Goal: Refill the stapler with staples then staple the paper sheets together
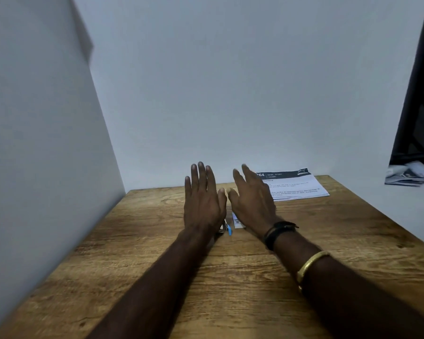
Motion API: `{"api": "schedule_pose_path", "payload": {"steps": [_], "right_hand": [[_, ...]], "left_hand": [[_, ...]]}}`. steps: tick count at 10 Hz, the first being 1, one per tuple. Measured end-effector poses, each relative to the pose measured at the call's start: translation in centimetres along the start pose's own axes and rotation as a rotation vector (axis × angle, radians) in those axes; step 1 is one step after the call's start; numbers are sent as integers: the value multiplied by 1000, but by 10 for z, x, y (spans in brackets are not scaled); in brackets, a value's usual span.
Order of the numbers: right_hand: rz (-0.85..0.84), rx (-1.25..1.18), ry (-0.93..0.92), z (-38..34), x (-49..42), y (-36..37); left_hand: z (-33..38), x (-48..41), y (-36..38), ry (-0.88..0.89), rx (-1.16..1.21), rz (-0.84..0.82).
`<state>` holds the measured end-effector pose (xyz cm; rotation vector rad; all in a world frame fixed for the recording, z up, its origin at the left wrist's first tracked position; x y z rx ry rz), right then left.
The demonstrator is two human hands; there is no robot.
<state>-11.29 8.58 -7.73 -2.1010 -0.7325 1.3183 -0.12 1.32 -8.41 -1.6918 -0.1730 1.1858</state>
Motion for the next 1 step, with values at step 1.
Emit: {"api": "schedule_pose_path", "payload": {"steps": [1], "right_hand": [[112, 136, -78, 1, -9, 7]], "left_hand": [[-1, -7, 2, -4, -14, 121]]}}
Point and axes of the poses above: each hand's wrist, its own x-axis away from the middle knuckle, its own y-axis out of the palm, z = x × y, the point moved 2 cm from there along -x, towards the middle knuckle, and after that the axes turned 6 degrees about -x, right-handed, at the moved point
